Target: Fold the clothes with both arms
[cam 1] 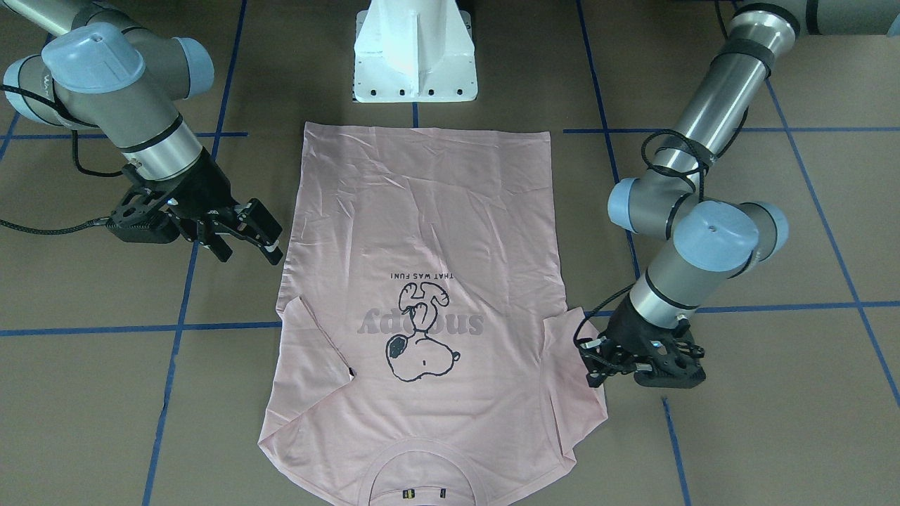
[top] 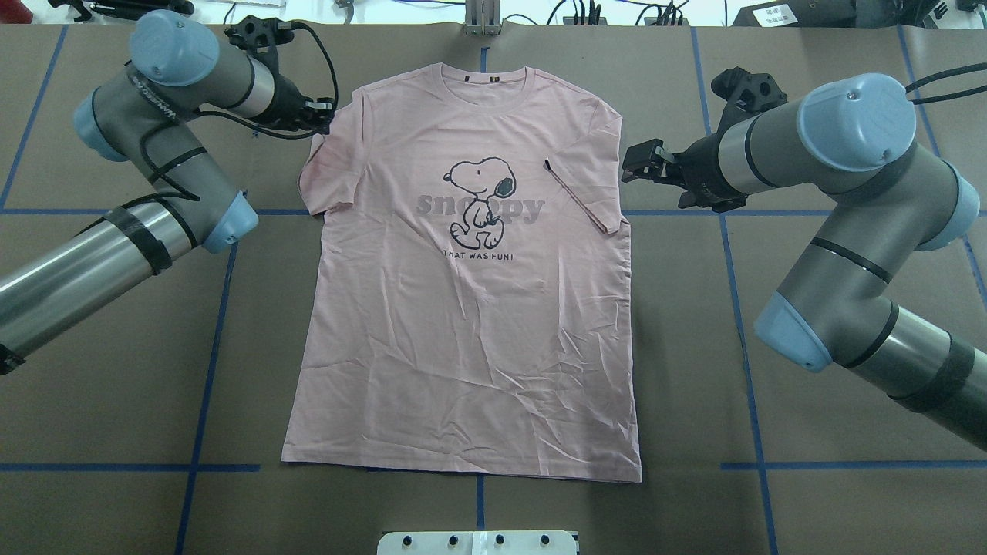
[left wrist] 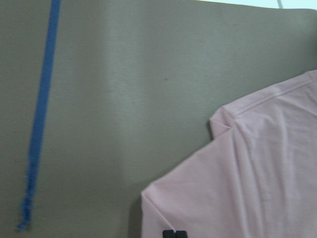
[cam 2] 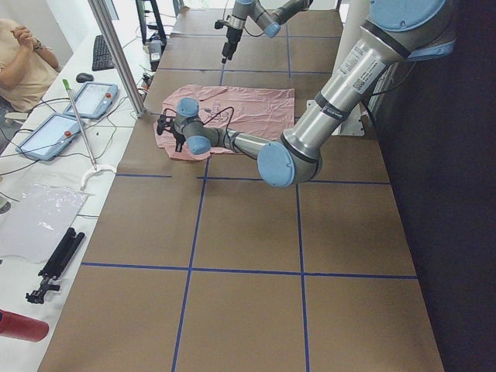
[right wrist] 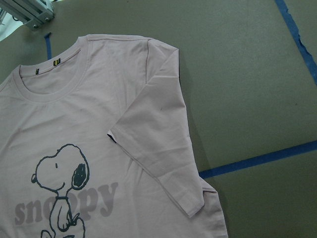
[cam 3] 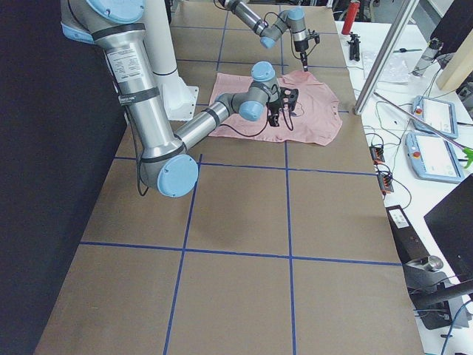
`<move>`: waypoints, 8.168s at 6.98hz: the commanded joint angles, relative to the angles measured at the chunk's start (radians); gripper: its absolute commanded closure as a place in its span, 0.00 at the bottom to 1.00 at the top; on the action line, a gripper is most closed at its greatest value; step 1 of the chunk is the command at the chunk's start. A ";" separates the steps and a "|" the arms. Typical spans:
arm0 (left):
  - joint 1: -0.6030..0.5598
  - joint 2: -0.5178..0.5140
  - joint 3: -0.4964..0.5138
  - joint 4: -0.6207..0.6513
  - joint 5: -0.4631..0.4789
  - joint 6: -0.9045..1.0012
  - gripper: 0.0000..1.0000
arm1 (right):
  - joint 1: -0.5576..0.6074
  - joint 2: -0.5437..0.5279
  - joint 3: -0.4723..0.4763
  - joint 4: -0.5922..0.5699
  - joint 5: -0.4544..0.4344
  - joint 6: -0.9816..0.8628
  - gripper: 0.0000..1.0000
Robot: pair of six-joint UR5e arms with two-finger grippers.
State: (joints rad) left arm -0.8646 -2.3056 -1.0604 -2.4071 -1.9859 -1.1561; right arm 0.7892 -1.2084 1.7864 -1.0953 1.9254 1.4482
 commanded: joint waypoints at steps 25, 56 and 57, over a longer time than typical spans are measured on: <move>0.127 0.164 -0.306 -0.150 0.021 -0.287 0.26 | -0.768 -0.175 0.268 -0.422 -0.539 0.791 0.25; 0.664 0.606 -0.980 0.660 0.346 -0.659 0.36 | -0.762 -0.186 0.369 -0.417 -0.519 0.772 1.00; 0.664 0.606 -0.977 0.660 0.346 -0.659 0.53 | -0.762 -0.186 0.369 -0.417 -0.519 0.772 1.00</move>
State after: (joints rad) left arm -0.2010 -1.6996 -2.0399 -1.7472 -1.6361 -1.8147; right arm 0.0274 -1.3944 2.1552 -1.5121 1.4061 2.2202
